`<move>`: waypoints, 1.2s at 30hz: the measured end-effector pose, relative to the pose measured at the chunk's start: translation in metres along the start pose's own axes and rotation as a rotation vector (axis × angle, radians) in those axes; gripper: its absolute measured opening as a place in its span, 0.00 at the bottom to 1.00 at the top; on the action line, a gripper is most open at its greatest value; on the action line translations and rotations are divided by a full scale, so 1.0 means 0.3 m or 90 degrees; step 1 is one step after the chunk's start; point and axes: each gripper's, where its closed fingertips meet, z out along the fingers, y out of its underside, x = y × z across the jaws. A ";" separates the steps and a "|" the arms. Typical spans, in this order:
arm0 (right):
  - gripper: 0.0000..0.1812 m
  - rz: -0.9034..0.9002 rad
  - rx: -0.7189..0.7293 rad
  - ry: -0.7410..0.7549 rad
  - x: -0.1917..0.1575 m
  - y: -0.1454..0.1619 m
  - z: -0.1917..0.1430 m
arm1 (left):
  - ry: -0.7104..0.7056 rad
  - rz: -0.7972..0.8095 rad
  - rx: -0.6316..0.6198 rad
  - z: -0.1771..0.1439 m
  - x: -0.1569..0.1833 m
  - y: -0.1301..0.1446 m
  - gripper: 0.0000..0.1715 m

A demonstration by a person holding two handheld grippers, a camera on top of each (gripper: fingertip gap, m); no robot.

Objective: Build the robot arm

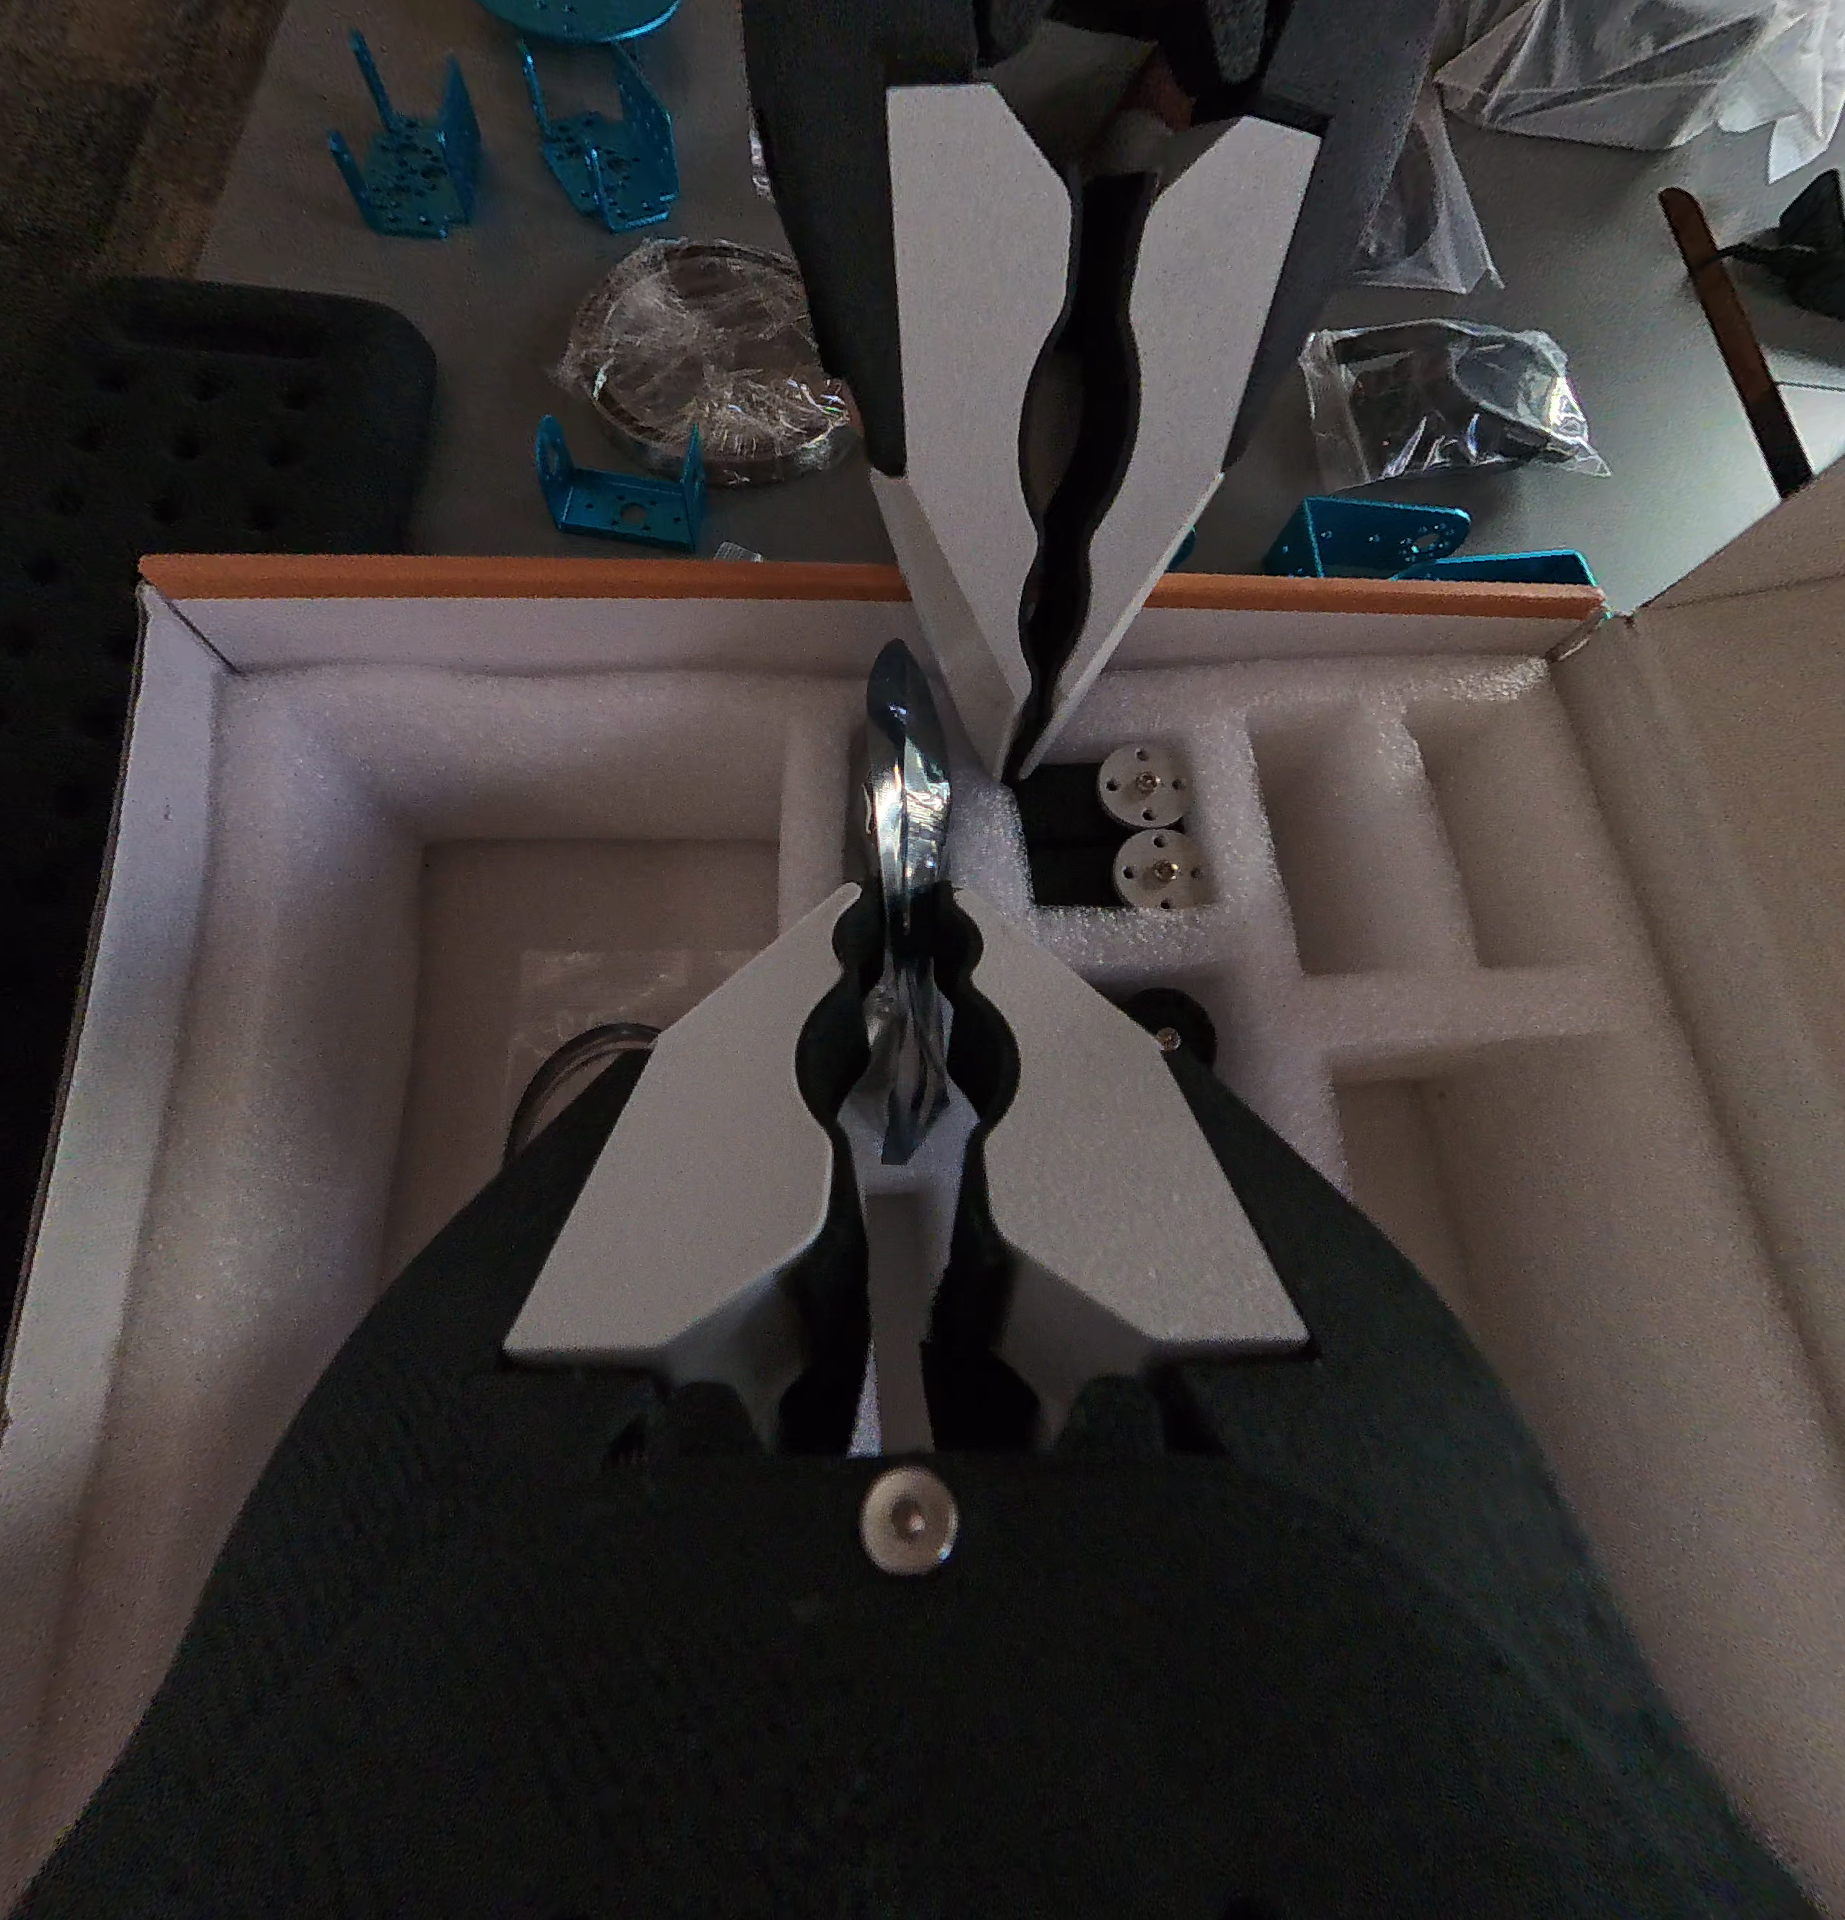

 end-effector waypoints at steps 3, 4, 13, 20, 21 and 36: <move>0.04 0.045 0.007 -0.020 -0.001 -0.001 -0.003 | 0.019 -0.008 -0.010 0.002 0.001 0.000 0.00; 0.04 0.049 0.010 -0.024 -0.002 -0.002 -0.004 | 0.027 -0.011 -0.009 0.002 0.001 -0.001 0.00; 0.03 0.046 0.019 -0.022 -0.007 -0.008 -0.010 | 0.063 -0.016 0.013 -0.005 0.005 -0.003 0.00; 0.03 0.055 0.027 -0.029 -0.007 -0.014 -0.018 | 0.064 -0.017 0.034 -0.009 0.004 -0.006 0.00; 0.03 0.057 0.029 -0.032 -0.007 -0.013 -0.018 | 0.063 -0.016 0.036 -0.009 0.004 -0.007 0.00; 0.02 0.036 0.036 -0.028 -0.002 -0.008 -0.017 | 0.065 -0.027 0.043 -0.014 0.004 -0.008 0.00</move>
